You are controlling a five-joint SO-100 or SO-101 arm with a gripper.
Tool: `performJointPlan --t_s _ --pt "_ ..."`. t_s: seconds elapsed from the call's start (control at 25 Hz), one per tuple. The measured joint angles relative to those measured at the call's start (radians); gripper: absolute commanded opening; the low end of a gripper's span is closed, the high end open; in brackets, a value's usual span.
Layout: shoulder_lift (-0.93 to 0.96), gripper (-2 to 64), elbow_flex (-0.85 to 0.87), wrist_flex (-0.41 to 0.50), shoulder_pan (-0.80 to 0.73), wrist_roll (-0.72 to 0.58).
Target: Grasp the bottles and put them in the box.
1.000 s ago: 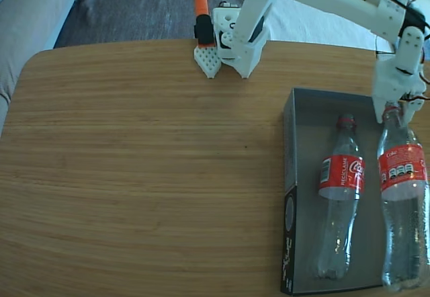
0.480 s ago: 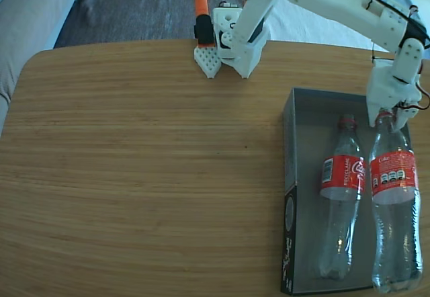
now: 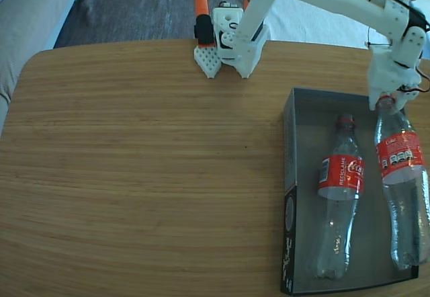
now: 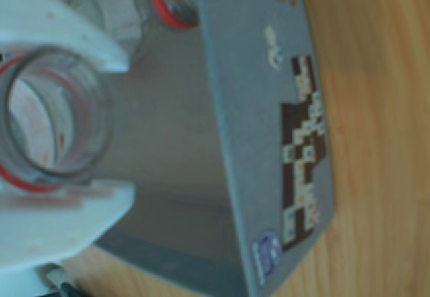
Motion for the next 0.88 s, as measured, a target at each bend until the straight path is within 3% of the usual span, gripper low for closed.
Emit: performJointPlan --t_s 0.88 --pt "-0.077 0.1 -0.006 0.0 -0.008 0.0"
